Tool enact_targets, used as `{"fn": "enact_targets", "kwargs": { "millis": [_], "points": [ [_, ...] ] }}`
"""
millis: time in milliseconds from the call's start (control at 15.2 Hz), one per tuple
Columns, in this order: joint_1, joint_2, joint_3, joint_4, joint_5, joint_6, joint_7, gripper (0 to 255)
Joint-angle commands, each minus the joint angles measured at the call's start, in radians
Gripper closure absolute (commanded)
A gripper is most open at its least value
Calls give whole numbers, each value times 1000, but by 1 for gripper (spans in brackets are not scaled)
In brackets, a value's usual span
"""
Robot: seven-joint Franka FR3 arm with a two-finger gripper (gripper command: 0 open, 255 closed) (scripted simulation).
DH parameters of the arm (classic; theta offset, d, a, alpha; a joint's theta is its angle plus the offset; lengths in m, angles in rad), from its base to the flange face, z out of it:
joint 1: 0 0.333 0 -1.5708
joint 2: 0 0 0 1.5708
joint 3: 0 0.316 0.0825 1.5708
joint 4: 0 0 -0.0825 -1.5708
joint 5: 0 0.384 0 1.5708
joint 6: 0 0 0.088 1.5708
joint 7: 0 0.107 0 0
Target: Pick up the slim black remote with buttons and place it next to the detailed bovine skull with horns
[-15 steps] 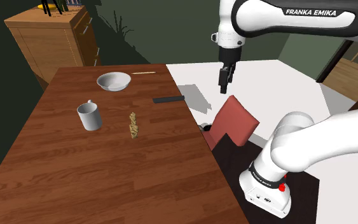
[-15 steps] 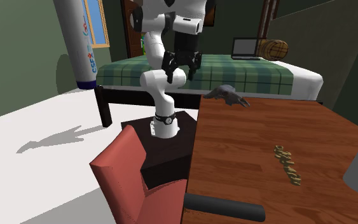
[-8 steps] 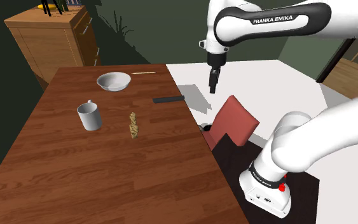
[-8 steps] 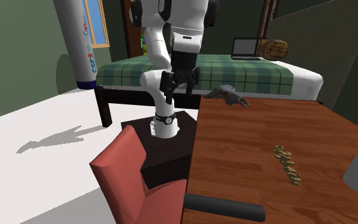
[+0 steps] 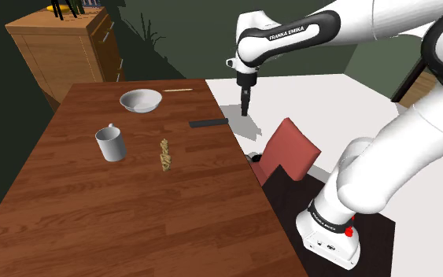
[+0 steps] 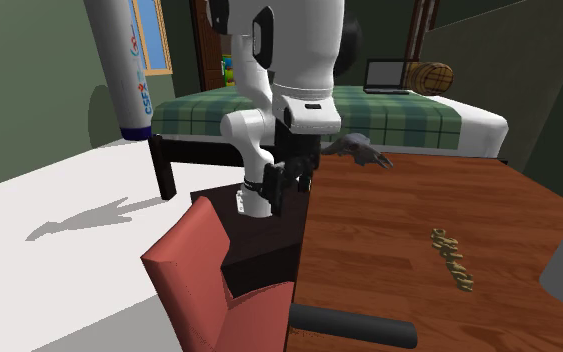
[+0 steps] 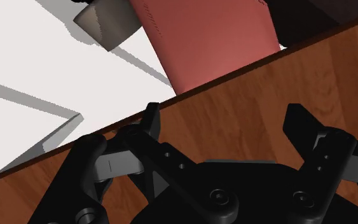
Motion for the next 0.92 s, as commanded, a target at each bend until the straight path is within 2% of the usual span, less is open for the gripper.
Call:
{"fn": "enact_targets", "kwargs": {
  "millis": [0, 396, 792, 858],
  "points": [
    [7, 72, -18, 40, 21, 39, -72, 0],
    [16, 308, -34, 198, 121, 121, -273, 0],
    [-6, 540, -3, 402, 221, 147, -449, 0],
    [-8, 549, 0, 411, 224, 147, -456, 0]
  ]
}}
